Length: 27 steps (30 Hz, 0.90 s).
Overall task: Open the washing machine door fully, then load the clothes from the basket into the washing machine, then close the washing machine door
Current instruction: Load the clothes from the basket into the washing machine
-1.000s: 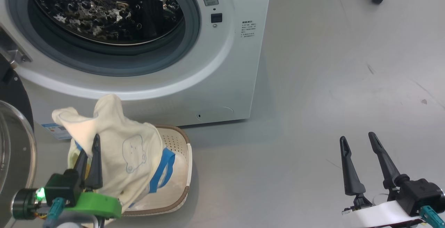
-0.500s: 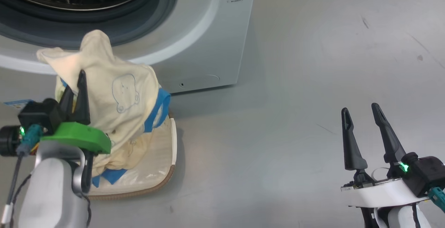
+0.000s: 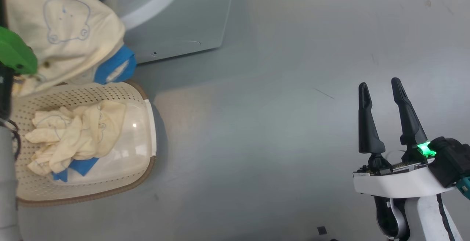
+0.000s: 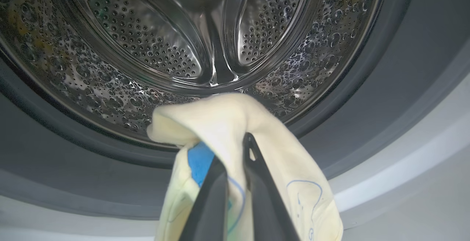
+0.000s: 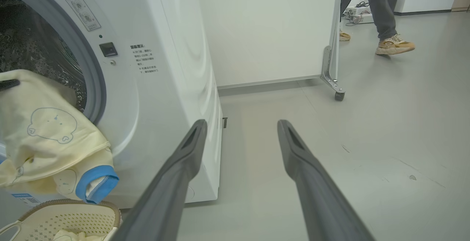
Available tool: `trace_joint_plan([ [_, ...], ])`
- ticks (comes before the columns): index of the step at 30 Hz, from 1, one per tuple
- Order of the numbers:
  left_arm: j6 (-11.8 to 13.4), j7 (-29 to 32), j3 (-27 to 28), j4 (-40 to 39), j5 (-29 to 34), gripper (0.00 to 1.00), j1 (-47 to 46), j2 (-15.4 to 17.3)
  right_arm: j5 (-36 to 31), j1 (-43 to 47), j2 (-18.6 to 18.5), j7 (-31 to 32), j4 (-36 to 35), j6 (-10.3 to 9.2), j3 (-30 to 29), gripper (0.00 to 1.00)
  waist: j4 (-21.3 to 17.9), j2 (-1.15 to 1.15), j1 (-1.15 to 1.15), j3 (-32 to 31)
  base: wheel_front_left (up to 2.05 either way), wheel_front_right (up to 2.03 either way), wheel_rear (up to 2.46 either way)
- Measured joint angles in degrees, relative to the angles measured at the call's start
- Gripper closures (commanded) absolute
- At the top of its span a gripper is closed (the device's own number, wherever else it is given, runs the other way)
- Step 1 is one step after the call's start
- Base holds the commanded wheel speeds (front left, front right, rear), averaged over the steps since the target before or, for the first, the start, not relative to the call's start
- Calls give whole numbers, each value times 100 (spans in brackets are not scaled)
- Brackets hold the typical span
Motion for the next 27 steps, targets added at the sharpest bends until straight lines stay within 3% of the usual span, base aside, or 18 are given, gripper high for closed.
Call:
trace_joint_plan([
  [7,-92,881,27,105,-69,100,-948,632,328,-352,-1,0,-77,-40,221,0,-303,0,0,559,0,0,0],
  [14,-105,1543,141,123,-353,100,-1848,927,493,-562,-4,0,-86,-43,391,0,-609,0,0,1105,0,0,0],
  [21,-107,1589,257,-158,-180,100,-2884,1464,734,-845,-4,0,-113,-57,589,0,-868,0,0,1623,0,0,0],
  [27,-89,1163,333,-352,185,100,-3633,1767,911,-1076,-4,0,-107,-87,727,0,-1078,0,0,1980,0,0,0],
])
